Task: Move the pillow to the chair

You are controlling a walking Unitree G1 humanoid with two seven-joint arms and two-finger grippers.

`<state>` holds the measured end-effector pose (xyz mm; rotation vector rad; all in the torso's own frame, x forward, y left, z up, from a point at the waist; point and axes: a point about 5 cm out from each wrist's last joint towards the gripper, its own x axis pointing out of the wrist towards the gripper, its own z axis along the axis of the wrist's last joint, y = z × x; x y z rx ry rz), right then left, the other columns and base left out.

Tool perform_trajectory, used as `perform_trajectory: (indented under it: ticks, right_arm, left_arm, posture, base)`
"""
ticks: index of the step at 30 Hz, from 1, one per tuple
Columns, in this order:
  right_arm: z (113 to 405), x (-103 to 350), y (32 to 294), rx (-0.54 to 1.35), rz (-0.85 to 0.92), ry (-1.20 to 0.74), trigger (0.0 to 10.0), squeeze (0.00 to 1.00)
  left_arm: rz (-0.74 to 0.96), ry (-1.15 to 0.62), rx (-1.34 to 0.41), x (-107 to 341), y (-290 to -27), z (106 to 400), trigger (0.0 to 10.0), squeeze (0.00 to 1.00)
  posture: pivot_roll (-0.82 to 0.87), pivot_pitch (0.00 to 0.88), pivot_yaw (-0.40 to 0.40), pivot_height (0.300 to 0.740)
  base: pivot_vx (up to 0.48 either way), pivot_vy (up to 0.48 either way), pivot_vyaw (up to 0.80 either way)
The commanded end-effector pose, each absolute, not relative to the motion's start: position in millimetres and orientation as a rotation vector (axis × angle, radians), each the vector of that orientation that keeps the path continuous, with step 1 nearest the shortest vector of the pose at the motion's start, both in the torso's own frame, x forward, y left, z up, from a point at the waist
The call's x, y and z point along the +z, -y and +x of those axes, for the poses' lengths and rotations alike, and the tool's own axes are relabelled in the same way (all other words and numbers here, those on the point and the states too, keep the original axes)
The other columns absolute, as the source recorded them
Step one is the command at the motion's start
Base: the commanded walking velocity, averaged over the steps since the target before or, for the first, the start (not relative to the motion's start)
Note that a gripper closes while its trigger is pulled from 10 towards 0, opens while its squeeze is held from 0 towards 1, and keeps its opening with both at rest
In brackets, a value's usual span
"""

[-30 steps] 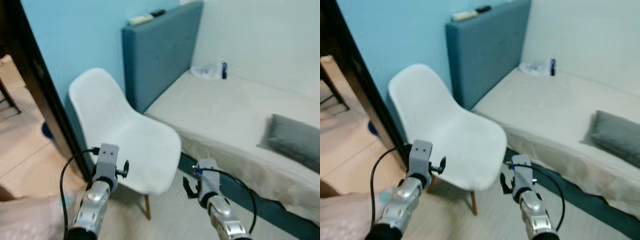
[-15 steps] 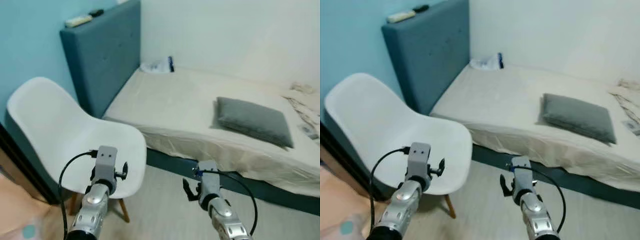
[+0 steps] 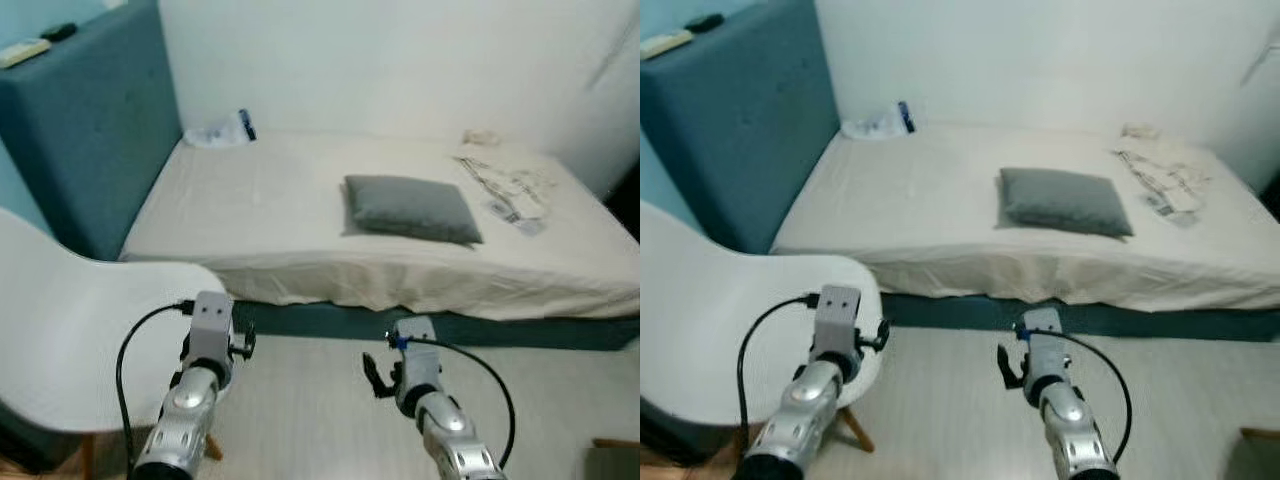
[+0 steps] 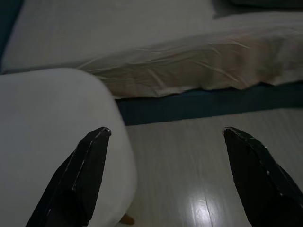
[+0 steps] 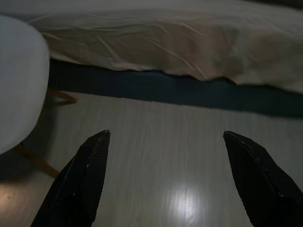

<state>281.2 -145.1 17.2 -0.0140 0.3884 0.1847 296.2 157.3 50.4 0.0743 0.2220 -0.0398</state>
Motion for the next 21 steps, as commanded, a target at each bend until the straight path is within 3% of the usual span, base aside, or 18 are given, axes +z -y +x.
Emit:
perform_trajectory:
  ticks: [1,13,21]
  right_arm:
    - [277.4,12.8,145.4,0.189,0.01,-0.402,10.0,0.0]
    - [278.0,12.2,149.4,0.172,-0.033,-0.409,10.0,0.0]
    - [278.8,10.0,151.9,0.157,-0.114,-0.406,10.0,0.0]
  left_arm:
    - [0.077,-0.225,-0.034,49.4,-157.8,295.8,10.0,0.0]
    - [0.056,-0.195,-0.052,54.1,-153.2,298.5,10.0,0.0]
    - [0.0,-0.153,-0.098,61.0,-146.5,300.4,10.0,0.0]
  posture:
    - [-0.01,0.076,-0.049,0.74]
    - [-0.02,0.055,-0.047,0.74]
    - [-0.01,0.062,-0.052,0.74]
  base:
    - [0.0,0.0,-0.8]
    - [0.0,0.0,-0.8]
    - [0.0,0.0,-0.12]
